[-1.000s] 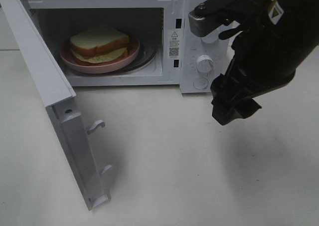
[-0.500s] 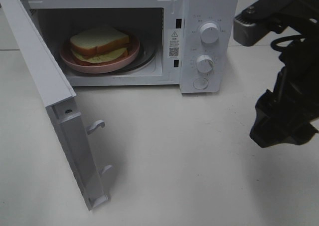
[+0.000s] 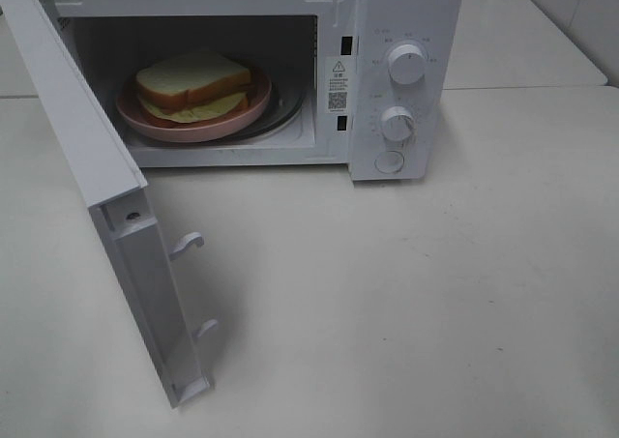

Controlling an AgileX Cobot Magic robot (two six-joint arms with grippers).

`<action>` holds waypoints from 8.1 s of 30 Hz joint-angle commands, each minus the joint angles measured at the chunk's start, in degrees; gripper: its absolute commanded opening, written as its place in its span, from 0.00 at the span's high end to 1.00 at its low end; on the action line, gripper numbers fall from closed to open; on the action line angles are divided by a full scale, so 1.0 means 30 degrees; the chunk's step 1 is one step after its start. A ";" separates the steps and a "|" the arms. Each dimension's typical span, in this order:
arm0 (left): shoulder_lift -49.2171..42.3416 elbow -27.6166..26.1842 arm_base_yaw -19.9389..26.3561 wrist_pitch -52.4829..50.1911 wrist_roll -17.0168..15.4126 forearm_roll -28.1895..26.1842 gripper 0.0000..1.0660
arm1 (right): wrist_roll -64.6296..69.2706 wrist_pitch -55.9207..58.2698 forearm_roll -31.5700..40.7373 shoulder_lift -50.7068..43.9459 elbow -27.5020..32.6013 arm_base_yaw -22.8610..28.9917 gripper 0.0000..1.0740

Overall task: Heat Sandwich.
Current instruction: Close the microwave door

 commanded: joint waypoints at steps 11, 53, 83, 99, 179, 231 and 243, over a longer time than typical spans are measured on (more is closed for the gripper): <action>-0.0306 0.0057 -0.0057 -0.0248 -0.0134 -0.0019 0.07 | 0.0382 0.0286 0.0115 -0.6990 0.2540 -0.5615 0.29; -0.0095 0.0057 -0.0057 -0.0248 -0.0134 -0.0019 0.07 | 0.0325 -0.1642 0.2464 -1.6979 0.5596 -0.9778 0.29; -0.0095 0.0057 -0.0057 -0.0248 -0.0134 -0.0019 0.07 | 0.0325 -0.1642 0.2464 -1.6979 0.5596 -0.9778 0.29; 0.0115 -0.0286 -0.0057 -0.0573 -0.0134 -0.0535 0.07 | 0.0325 -0.1642 0.2464 -1.6979 0.5596 -0.9778 0.29; 2.8629 0.1451 -0.1241 -3.6077 -0.4087 0.8919 1.00 | 0.0325 -0.1642 0.2464 -1.6979 0.5596 -0.9778 0.29; 3.6593 -0.7792 -1.0523 -3.6421 -0.1031 0.0458 1.00 | 0.0325 -0.1642 0.2464 -1.6979 0.5596 -0.9778 0.29; 3.8312 -1.0810 -1.0447 -3.5562 -0.0898 -0.1108 1.00 | 0.0325 -0.1642 0.2464 -1.6979 0.5596 -0.9778 0.29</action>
